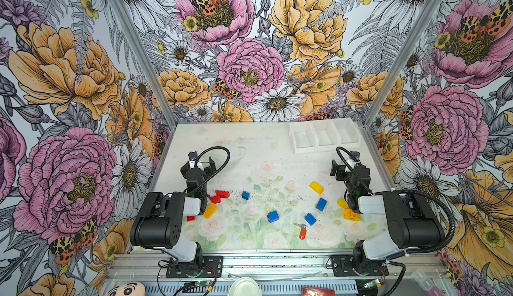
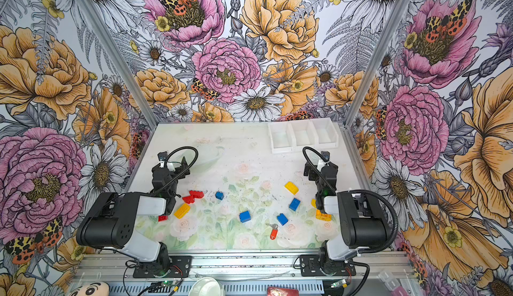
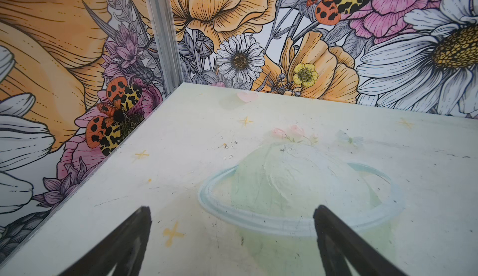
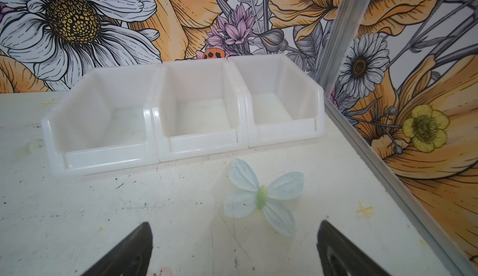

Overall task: Sort the legos into containers by color
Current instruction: Move the container to the top-center of the table.

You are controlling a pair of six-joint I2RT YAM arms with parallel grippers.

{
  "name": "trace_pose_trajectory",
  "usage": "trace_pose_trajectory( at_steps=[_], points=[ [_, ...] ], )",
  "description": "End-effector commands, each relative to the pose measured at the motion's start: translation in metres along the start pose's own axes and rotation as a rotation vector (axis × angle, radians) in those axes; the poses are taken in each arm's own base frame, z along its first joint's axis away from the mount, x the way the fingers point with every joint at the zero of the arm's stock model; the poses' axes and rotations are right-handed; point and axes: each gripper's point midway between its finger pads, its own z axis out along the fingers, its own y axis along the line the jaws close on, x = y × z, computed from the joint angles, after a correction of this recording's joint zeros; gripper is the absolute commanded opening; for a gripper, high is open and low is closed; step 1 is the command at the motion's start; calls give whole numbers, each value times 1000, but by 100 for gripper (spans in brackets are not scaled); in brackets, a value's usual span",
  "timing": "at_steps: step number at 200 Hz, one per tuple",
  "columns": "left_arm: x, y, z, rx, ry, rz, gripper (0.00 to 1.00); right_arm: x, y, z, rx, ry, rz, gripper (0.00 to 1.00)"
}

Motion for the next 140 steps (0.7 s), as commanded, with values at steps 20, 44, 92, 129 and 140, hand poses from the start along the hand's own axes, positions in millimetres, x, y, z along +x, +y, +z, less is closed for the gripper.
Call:
trace_pose_trajectory(
  at_steps=[20, 44, 92, 129, 140],
  points=[
    [-3, 1, 1, 2, -13, 2, 99, -8, 1, 4, -11, -18, -1, 99],
    [-2, 1, 1, 2, -12, 2, 99, -8, 1, 4, -12, -19, -1, 100],
    [-5, 1, -2, 1, -23, 4, 99, -11, 0, 2, -2, -29, 3, 100],
    [-24, 5, -5, -51, 55, 16, 99, -28, -9, -13, 66, -6, 19, 100],
    [-31, 2, -5, -42, 70, 12, 99, -30, -11, -11, 78, 39, 42, 100]
  ],
)
